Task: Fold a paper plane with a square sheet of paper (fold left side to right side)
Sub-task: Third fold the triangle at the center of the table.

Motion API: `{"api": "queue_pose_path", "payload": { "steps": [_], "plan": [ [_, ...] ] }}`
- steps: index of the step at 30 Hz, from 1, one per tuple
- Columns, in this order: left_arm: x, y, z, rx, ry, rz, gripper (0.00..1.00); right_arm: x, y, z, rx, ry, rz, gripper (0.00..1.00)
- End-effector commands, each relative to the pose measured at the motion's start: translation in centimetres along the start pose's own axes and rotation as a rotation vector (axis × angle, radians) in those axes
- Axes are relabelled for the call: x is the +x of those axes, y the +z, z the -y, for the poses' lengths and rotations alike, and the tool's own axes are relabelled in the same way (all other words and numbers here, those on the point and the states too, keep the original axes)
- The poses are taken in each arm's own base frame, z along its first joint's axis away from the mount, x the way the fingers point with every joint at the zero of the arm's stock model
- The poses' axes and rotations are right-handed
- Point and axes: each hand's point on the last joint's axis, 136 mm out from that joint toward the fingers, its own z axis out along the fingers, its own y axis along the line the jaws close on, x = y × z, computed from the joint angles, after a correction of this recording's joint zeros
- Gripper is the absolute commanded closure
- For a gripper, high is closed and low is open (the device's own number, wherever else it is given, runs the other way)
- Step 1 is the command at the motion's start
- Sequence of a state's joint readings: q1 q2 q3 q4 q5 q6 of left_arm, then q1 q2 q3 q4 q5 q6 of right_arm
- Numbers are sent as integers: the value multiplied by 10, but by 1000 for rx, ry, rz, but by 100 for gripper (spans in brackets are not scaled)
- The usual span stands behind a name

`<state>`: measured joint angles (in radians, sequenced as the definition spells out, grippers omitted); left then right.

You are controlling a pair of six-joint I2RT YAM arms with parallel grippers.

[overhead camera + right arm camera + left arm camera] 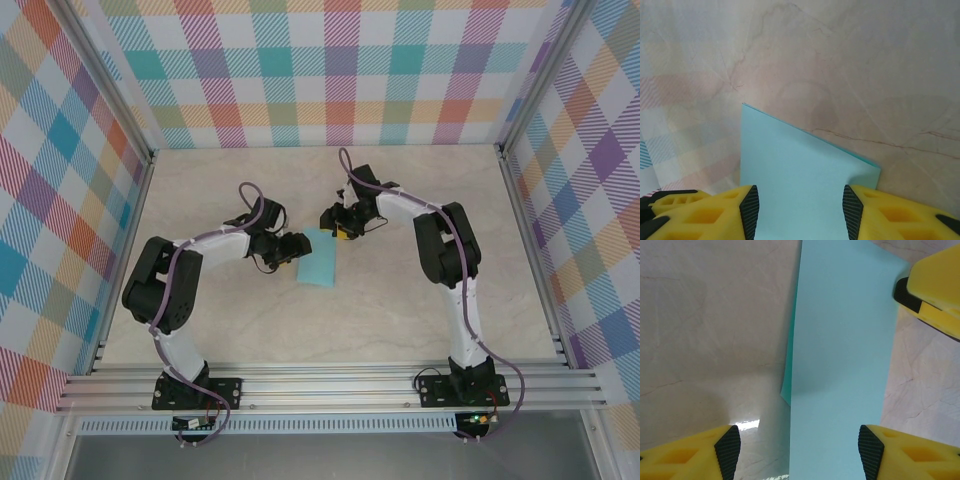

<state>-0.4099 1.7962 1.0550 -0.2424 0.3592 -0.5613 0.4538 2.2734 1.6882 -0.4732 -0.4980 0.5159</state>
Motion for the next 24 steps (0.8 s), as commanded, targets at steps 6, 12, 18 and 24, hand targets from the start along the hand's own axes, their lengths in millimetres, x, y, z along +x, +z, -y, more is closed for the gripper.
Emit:
{"api": "queue_pose_path", "payload": {
  "steps": [6, 12, 18, 24],
  "plan": [
    [3, 17, 7, 71, -32, -54, 39, 12, 12, 22, 67, -13, -61, 53],
    [3, 21, 12, 89, -37, -62, 51, 14, 12, 22, 62, -16, -65, 53],
    [3, 18, 13, 92, -39, -51, 66, 14, 13, 22, 61, -22, -65, 53],
    [4, 11, 9, 70, -34, -34, 78, 13, 12, 21, 57, -28, -61, 53]
  ]
}}
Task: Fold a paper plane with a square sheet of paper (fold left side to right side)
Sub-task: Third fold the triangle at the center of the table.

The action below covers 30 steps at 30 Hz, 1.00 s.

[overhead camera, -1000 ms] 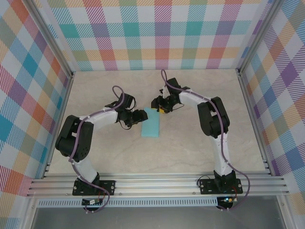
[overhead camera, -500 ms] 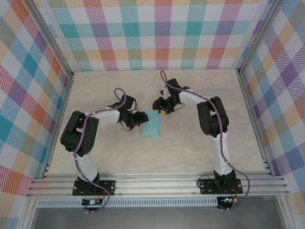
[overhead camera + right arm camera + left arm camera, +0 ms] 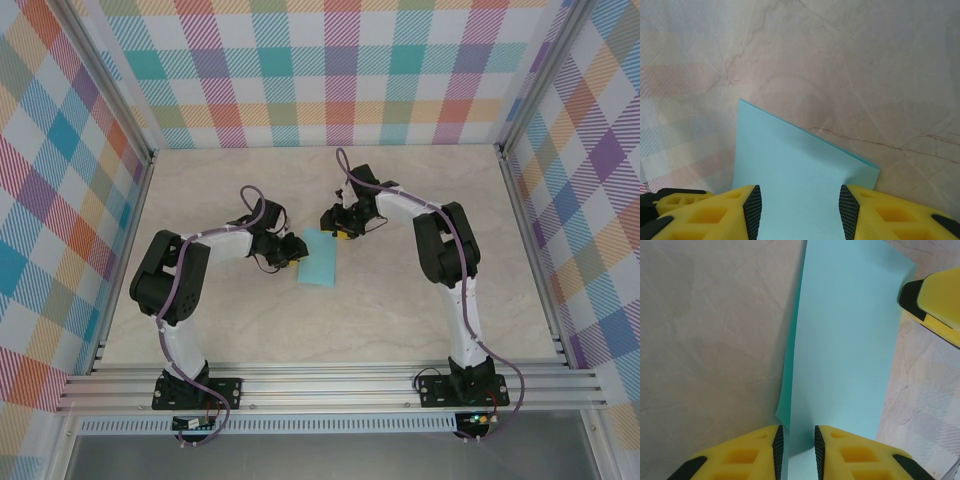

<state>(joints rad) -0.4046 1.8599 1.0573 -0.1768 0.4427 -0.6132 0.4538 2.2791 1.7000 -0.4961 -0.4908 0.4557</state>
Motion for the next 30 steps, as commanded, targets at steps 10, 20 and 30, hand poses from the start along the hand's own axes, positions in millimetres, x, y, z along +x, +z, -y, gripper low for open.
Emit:
{"api": "queue_pose_path", "payload": {
  "steps": [10, 20, 30],
  "plan": [
    [10, -6, 10, 18, 16, -1, 95, -2, -26, -17, -15, -169, 95, 45],
    [22, -7, 34, 60, -52, -44, 100, 66, -89, -21, 43, -474, 272, 43],
    [28, -9, 38, 64, -68, -65, 100, 160, -56, -44, 230, -863, 310, 35]
  ]
}}
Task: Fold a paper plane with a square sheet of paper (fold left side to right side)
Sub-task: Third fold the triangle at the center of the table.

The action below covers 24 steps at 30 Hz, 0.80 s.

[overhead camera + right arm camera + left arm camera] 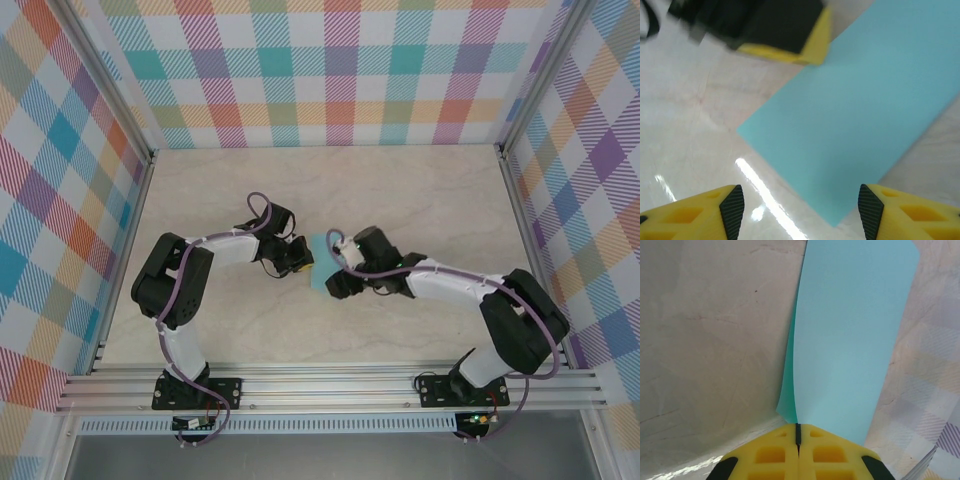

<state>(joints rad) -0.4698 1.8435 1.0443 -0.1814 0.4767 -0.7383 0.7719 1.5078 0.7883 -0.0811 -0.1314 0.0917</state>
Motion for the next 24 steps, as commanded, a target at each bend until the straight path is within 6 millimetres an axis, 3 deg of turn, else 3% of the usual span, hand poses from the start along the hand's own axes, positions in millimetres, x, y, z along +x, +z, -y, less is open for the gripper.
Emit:
{"api": "queue_pose_path", "payload": {
  "steps": [1, 7, 17, 24],
  "plan": [
    [2, -14, 19, 35, 8, 1, 100, -17, 1, -4, 129, -177, 88, 35],
    [4, -16, 20, 30, 12, 0, 100, -13, 25, -20, 233, -402, 37, 33],
    [4, -16, 21, 28, 18, -5, 100, -27, 55, -27, 260, -510, 1, 34],
    [5, -16, 20, 18, 23, -8, 100, -27, 57, -29, 250, -489, -9, 56]
  ]
}}
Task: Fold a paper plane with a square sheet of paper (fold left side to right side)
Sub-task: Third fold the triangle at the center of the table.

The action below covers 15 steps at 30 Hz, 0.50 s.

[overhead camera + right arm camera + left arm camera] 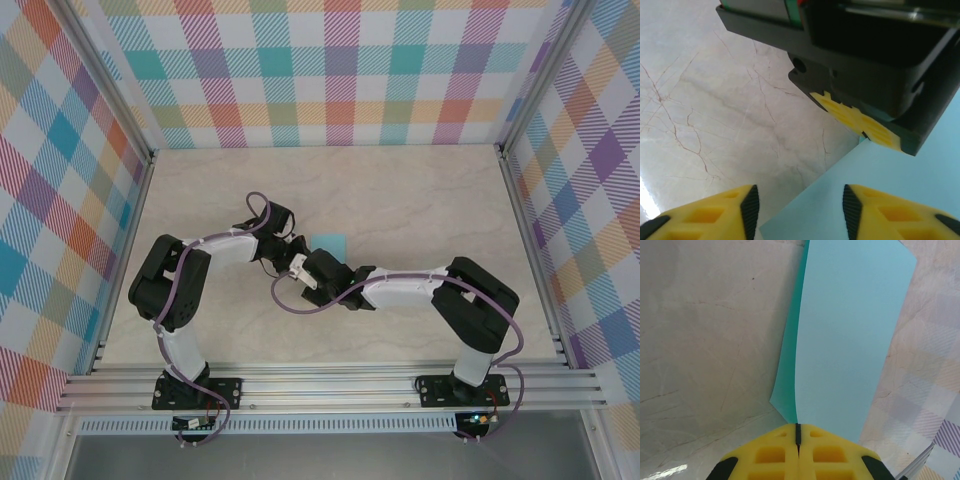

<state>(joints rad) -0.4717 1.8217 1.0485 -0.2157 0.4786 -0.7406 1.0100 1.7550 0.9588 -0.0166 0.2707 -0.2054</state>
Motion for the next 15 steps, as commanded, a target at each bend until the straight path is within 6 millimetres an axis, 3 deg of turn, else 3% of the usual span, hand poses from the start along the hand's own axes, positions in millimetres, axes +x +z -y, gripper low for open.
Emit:
{"api": "queue_pose_path", "payload": {
  "steps": [1, 11, 13, 15],
  "plan": [
    [2, -10, 17, 19, 30, -1, 100, -8, -2, -1, 2, -5, 16, 60],
    [1, -8, 13, 2, 35, 3, 100, -1, -11, -2, -12, 24, 6, 97],
    [0, -10, 13, -2, 43, 7, 100, 2, -11, -3, -16, 37, 2, 100],
    [3, -13, 8, -30, 48, 1, 93, 4, -12, -4, -23, 50, 0, 100]
  ]
}}
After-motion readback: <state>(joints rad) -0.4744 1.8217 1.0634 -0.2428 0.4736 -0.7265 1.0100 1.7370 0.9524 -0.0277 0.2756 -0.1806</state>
